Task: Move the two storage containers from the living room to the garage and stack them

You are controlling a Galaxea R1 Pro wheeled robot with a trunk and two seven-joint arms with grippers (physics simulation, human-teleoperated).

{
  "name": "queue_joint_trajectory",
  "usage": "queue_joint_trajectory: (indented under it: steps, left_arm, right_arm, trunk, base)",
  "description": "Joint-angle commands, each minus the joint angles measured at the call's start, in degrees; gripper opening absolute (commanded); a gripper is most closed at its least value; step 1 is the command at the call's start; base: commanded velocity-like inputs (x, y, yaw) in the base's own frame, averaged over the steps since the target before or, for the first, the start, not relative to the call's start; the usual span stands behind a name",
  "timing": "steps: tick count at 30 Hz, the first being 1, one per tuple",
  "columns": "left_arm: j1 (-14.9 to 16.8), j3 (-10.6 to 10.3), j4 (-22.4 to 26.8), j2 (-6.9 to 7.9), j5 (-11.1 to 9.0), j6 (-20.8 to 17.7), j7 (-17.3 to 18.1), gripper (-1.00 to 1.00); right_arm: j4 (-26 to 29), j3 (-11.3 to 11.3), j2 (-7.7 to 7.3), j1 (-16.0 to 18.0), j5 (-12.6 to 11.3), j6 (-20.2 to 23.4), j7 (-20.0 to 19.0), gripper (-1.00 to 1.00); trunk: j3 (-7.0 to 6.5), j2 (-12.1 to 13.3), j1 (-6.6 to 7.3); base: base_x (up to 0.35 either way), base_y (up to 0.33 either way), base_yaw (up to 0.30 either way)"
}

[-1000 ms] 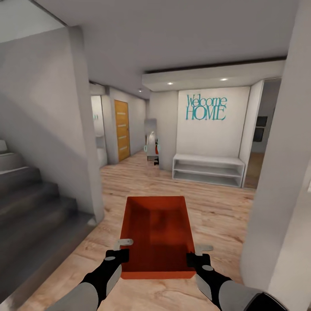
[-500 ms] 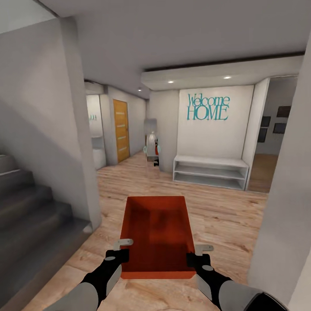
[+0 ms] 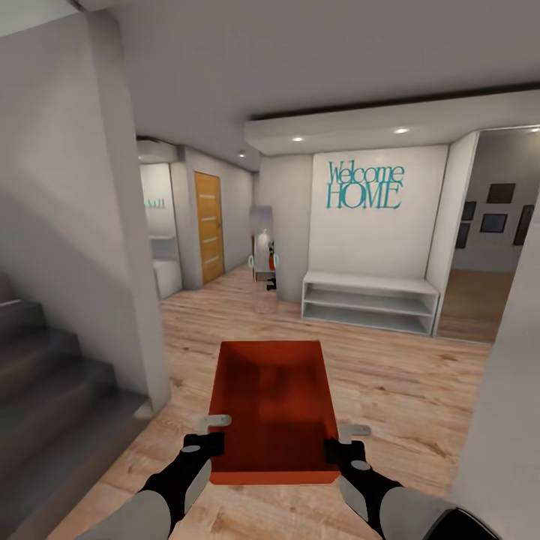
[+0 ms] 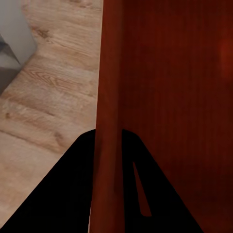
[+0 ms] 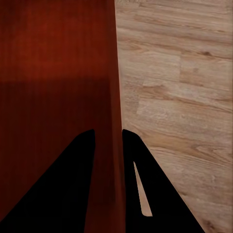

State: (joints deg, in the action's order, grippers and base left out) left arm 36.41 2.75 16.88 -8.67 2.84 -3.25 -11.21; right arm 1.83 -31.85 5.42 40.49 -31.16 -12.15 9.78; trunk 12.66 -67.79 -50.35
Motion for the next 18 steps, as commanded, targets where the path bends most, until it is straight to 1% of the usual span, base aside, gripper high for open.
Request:
queue_joint_trajectory:
  steps: [1,18]
  left_arm:
    - [0.1,3.2,0.0,1.29,-2.6,-0.4,0.0,-1.0]
    - [0.1,3.2,0.0,1.33,-2.6,-0.4,0.0,-1.0]
  right_arm:
    - [0.3,0.7,-0.24,0.0,0.5,-0.5,-0.4,-1.0]
    - [0.3,0.7,-0.31,0.0,0.2,-0.6,-0.3,-1.0]
  trunk:
    - [0.07,0.0,-0.04]
    - [0.07,0.0,-0.04]
  base:
    - [0.322,0.0,0.0]
    - [0.322,0.0,0.0]
